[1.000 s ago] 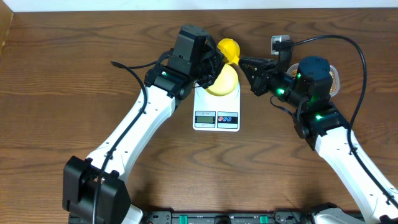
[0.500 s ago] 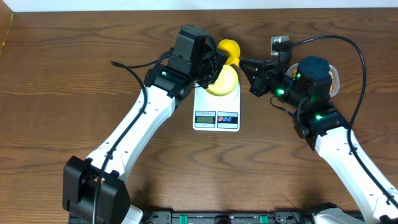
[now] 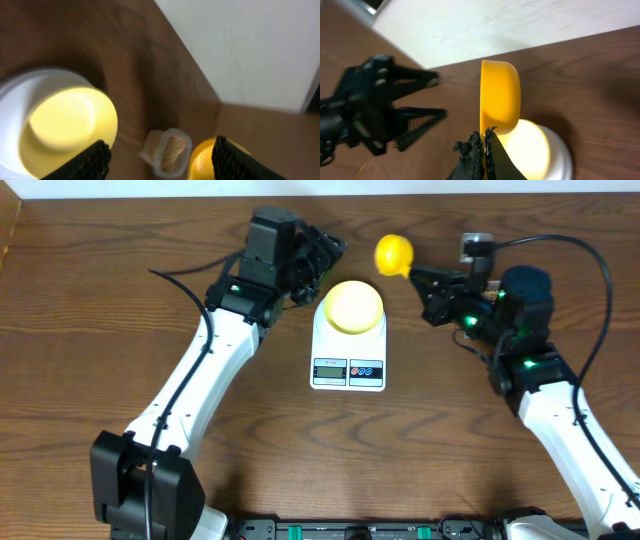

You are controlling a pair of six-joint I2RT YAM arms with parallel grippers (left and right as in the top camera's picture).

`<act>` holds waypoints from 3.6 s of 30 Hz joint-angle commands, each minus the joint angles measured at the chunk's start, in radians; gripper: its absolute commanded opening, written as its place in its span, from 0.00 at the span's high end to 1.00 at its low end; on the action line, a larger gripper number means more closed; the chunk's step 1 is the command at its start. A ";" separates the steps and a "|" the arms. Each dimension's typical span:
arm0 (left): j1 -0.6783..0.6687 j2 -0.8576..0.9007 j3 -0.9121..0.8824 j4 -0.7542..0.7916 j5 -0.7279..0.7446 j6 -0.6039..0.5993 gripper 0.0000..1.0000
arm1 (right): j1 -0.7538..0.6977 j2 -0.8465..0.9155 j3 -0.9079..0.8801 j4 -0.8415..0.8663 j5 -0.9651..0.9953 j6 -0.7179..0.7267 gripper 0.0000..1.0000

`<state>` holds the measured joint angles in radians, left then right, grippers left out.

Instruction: Scoop item into bowl and weigh 50g on scale

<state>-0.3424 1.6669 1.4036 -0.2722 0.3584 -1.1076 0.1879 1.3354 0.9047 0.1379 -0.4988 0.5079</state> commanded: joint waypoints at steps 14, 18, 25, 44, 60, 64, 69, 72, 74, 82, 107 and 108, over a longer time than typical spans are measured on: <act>-0.107 -0.170 0.005 -0.449 -0.122 0.735 0.61 | -0.229 0.000 0.022 -0.030 -0.104 -0.009 0.99; -0.185 -0.166 -0.028 -0.531 -0.225 0.775 0.81 | -0.233 0.000 0.022 -0.031 -0.115 -0.009 0.99; -0.288 -0.163 -0.139 -0.496 -0.348 0.875 0.92 | -0.233 0.000 0.022 -0.069 -0.140 -0.034 0.99; -0.299 -0.027 -0.302 -0.241 -0.279 1.358 0.92 | -0.233 0.000 0.022 -0.088 -0.152 -0.053 0.99; -0.335 0.119 -0.302 -0.145 -0.294 1.413 0.92 | -0.233 0.000 0.022 -0.101 -0.151 -0.072 0.99; -0.359 0.133 -0.302 -0.104 -0.300 1.429 0.92 | -0.233 0.000 0.022 -0.103 -0.151 -0.076 0.99; -0.361 0.134 -0.303 -0.084 -0.308 1.429 0.92 | -0.233 0.000 0.022 -0.105 -0.151 -0.076 0.99; -0.361 0.138 -0.303 -0.083 -0.319 1.429 0.92 | -0.233 0.000 0.022 -0.105 -0.151 -0.076 0.99; -0.361 0.144 -0.303 -0.080 -0.319 1.429 0.92 | -0.233 0.000 0.022 -0.105 -0.151 -0.076 0.99; -0.361 0.168 -0.303 -0.068 -0.318 1.429 0.92 | -0.233 0.000 0.022 -0.105 -0.151 -0.079 0.99; -0.362 0.204 -0.303 -0.040 -0.404 1.375 0.92 | -0.233 0.000 0.022 -0.105 -0.140 -0.099 0.99; -0.362 0.204 -0.303 -0.043 -0.404 1.375 0.92 | -0.233 0.000 0.022 -0.105 -0.140 -0.099 0.99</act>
<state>-0.7040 1.8572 1.1065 -0.3065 -0.0284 0.2848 -0.0422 1.3354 0.9047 0.0334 -0.6361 0.4313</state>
